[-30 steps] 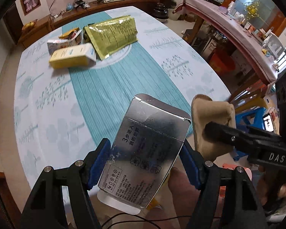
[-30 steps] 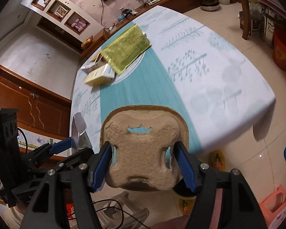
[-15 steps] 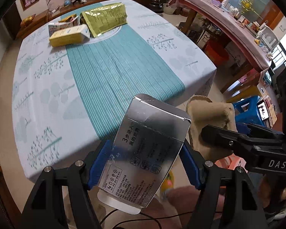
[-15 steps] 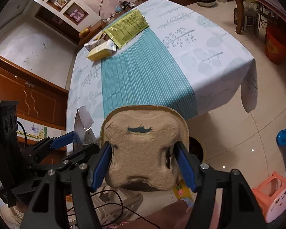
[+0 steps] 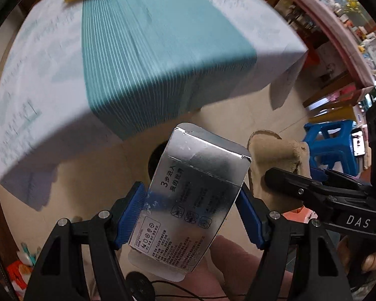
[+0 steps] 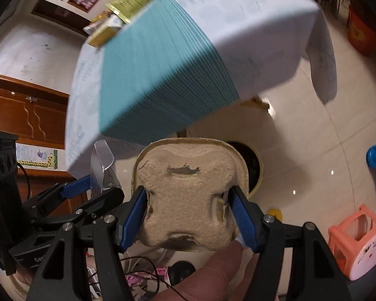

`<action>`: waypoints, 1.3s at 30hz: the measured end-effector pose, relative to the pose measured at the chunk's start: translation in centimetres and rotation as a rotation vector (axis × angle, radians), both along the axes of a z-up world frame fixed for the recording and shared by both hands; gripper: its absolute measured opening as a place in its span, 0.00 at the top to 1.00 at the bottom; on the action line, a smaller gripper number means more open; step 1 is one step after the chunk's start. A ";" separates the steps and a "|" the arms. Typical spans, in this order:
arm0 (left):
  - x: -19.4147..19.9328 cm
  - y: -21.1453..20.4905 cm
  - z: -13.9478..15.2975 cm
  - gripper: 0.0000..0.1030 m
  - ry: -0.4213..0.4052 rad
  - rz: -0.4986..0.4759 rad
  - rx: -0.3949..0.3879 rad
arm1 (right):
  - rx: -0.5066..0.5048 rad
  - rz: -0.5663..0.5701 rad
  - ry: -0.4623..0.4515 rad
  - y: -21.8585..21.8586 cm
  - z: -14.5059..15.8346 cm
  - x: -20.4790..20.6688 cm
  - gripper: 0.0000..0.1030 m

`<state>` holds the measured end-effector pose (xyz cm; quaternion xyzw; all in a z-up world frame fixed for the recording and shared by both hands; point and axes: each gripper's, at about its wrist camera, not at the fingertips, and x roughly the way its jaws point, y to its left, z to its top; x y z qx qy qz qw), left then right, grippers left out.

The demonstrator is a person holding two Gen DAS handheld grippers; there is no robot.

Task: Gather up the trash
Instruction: 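Carry both items over the black bin and open both tools to drop them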

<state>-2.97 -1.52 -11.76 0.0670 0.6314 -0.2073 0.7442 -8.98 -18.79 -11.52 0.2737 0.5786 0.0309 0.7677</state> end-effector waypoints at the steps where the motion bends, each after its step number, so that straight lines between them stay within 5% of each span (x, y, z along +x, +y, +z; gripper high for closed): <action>1: 0.0 -0.1 -0.8 0.31 0.010 0.005 0.004 | 0.002 -0.003 0.014 -0.2 -0.8 0.0 0.35; 19: 1.5 -0.7 -17.9 0.31 0.173 0.199 0.028 | -0.016 -0.029 0.185 -2.9 -16.5 1.0 0.35; 26: 2.6 -0.8 -20.4 0.29 0.185 0.257 0.011 | -0.011 -0.026 0.220 -2.8 -19.3 2.2 0.35; 39: 2.4 0.6 -21.0 0.22 0.187 0.278 0.053 | -0.010 0.006 0.215 -1.8 -19.5 3.0 0.35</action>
